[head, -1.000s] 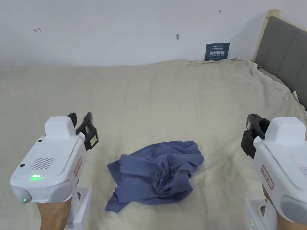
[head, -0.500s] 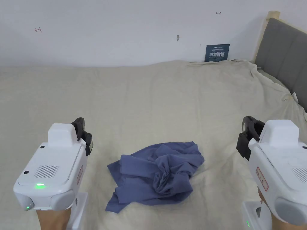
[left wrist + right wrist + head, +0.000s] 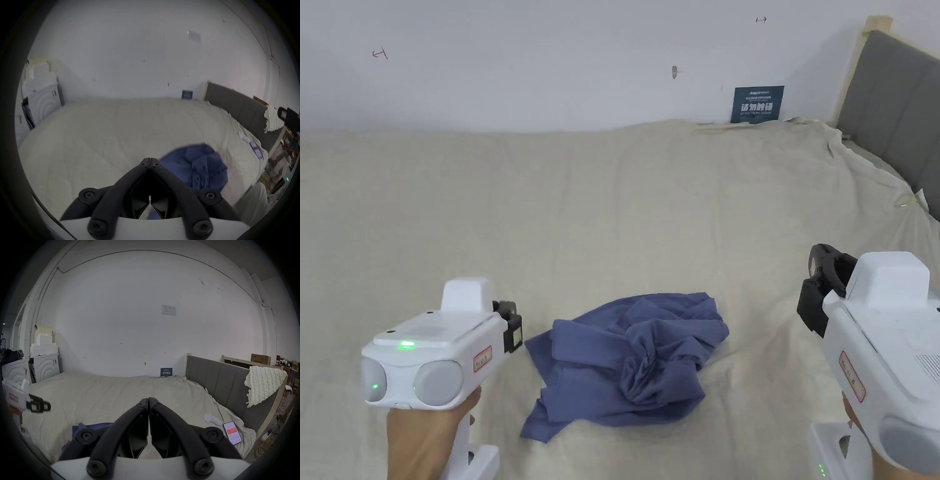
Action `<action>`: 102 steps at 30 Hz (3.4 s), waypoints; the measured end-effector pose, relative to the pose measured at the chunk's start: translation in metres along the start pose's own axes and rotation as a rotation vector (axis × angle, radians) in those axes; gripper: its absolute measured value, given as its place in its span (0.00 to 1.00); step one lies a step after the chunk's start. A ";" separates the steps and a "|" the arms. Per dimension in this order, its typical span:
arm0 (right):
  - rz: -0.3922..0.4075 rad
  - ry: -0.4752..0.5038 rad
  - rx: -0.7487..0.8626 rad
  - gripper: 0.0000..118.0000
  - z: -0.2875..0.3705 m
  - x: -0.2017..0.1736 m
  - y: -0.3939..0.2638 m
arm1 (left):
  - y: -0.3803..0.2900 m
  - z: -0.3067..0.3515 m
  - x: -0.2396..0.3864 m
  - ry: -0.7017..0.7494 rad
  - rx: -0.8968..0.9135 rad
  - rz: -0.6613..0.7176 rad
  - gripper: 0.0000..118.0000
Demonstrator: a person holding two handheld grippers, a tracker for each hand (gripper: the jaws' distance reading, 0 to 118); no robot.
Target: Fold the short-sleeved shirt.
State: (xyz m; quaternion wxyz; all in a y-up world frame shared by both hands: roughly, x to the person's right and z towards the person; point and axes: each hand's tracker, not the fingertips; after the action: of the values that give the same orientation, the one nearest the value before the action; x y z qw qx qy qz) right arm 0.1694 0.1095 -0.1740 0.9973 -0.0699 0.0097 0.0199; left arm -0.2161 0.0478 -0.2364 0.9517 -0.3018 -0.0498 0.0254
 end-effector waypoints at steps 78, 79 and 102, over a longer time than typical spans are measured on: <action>-0.167 0.223 -0.529 0.00 -0.197 0.008 -0.020 | -0.020 -0.009 -0.023 -0.141 -0.136 0.133 0.02; -0.169 0.218 -0.494 0.00 -0.192 0.015 -0.009 | -0.014 -0.005 -0.028 -0.134 -0.114 0.145 0.02; -0.247 0.067 -0.243 0.00 -0.231 0.105 0.154 | 0.213 -0.001 -0.116 0.060 0.117 0.143 0.02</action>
State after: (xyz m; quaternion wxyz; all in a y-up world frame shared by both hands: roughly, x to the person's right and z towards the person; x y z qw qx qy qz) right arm 0.2641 0.2336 -0.4260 0.9755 -0.1910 0.0317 -0.1043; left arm -0.3352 0.2124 -0.3695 0.9645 -0.2492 0.0021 0.0870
